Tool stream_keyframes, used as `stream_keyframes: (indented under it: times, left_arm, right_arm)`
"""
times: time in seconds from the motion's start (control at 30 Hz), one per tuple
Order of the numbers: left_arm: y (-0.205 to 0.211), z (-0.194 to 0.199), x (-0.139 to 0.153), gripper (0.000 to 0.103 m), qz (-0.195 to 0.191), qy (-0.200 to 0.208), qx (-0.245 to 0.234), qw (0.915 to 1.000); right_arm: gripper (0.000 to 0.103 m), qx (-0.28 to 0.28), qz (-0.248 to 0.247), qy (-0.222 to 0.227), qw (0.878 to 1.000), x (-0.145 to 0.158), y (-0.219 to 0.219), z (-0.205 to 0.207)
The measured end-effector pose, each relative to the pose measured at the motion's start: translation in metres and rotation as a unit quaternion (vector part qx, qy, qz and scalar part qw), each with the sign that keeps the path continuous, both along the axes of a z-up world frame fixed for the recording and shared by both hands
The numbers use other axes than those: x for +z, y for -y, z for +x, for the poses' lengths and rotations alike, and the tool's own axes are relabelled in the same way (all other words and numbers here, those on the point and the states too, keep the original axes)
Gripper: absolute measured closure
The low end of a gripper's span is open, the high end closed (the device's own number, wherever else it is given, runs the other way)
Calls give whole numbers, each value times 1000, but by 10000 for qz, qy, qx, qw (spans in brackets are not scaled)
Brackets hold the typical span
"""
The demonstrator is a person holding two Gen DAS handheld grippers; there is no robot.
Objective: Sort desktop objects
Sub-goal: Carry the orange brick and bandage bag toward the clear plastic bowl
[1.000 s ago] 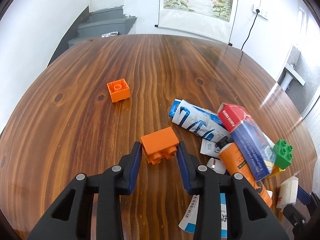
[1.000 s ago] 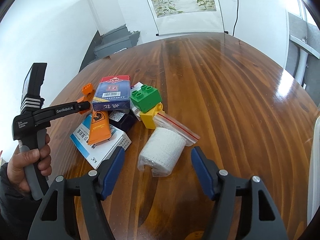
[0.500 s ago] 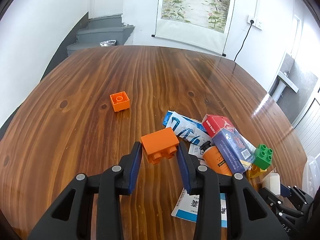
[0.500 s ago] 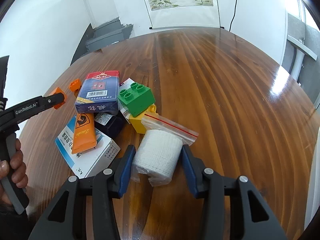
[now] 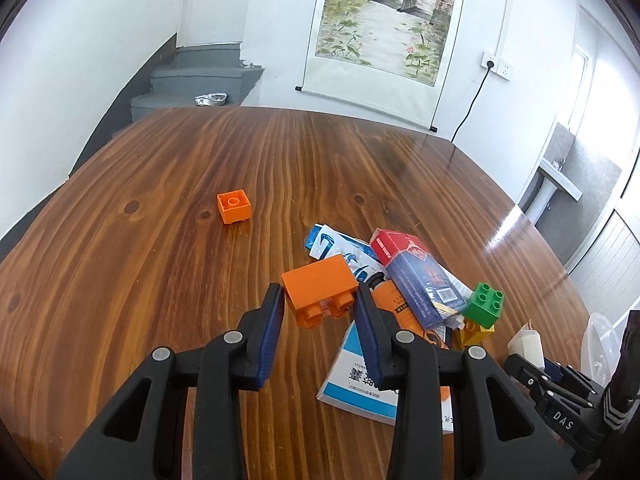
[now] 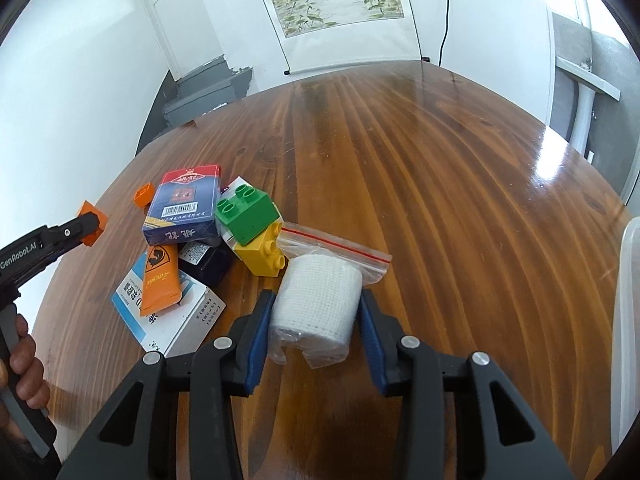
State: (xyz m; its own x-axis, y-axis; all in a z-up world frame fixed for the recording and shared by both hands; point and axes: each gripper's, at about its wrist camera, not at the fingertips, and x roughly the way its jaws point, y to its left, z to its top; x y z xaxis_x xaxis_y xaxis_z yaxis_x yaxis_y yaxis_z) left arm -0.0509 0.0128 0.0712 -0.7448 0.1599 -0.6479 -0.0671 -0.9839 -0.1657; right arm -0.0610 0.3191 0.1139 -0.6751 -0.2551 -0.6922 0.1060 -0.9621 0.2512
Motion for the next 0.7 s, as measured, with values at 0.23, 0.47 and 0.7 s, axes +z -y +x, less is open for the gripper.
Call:
stream_keyframes:
  times: [0.23, 0.47, 0.7]
  left_arm:
    - [-6, 14, -3, 64, 7, -43, 17, 10000]
    - [-14, 43, 5, 64, 131, -250, -92, 9996]
    - [-31, 63, 1, 64, 152, -188, -283, 9993]
  right_arm:
    - [58, -246, -242, -146, 9993, 8, -16, 7]
    - [58, -342, -381, -218, 9985, 14, -26, 10]
    - [58, -446, -331, -420, 9976, 19, -30, 15]
